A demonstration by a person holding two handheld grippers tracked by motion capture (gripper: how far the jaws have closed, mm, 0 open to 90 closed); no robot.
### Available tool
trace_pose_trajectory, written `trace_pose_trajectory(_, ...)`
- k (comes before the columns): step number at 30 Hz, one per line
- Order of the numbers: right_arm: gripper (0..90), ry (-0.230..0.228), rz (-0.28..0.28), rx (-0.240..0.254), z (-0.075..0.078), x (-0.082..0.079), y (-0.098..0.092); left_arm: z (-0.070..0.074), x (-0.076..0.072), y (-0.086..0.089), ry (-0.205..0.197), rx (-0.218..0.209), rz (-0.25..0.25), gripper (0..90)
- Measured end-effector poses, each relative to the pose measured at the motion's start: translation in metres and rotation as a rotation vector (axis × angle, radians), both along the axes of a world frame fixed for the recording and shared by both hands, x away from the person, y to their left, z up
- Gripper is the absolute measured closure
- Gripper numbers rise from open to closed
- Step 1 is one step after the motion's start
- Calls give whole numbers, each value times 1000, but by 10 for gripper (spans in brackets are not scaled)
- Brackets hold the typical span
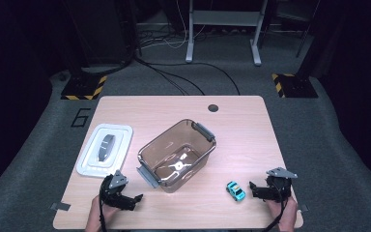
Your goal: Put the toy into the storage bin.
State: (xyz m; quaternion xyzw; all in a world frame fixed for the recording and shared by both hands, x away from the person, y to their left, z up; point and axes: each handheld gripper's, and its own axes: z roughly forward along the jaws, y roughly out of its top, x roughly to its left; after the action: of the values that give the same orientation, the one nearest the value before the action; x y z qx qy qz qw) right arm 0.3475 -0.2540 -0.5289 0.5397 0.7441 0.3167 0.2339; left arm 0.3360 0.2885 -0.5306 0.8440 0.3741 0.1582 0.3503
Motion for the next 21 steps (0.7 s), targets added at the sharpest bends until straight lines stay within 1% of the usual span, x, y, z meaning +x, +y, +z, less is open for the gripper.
trace_pose_trajectory(2, 13, 7, -8, 1, 0, 0, 0, 0, 0, 0, 1, 0, -1, 0)
trace_pose_trajectory(6, 14, 5, -11, -2, 0, 0, -1, 0, 0, 0, -1, 0, 0, 1)
trace_pose_trajectory(8, 17, -11, -18, -11, 1, -2, -1, -1, 0, -1, -6, -2, 5, 1)
trace_pose_trajectory(9, 23, -29, -25, -9, 3, -4, -2, -1, 0, -1, -8, -6, 3, 2)
trace_pose_trajectory(10, 19, -30, -33, 6, 3, -5, -2, -1, 0, -1, -8, -5, 3, 2)
trace_pose_trajectory(11, 18, -24, -32, 30, 4, -5, -2, -1, 0, 0, -8, -6, 3, 2)
trace_pose_trajectory(12, 16, -16, -28, 38, 6, -7, -1, -1, 0, -1, -8, -6, 4, 2)
trace_pose_trajectory(13, 14, -18, -24, 28, 8, -10, 1, -1, 0, -1, -6, -9, 5, 2)
trace_pose_trajectory(15, 16, -29, -21, 32, 14, -16, 6, -1, 0, -1, -6, -9, 5, 2)
trace_pose_trajectory(16, 18, -40, -16, 41, 16, -19, 7, 0, -1, -1, -4, -3, 9, 2)
trace_pose_trajectory(17, 19, -42, -14, 66, 19, -22, 9, -1, -1, -1, -4, -4, 10, 3)
trace_pose_trajectory(18, 19, -44, -7, 79, 22, -25, 11, 0, -1, -1, -2, -1, 9, 3)
trace_pose_trajectory(21, 19, -45, 11, 74, 30, -30, 18, 0, -1, -1, -10, -2, 7, 7)
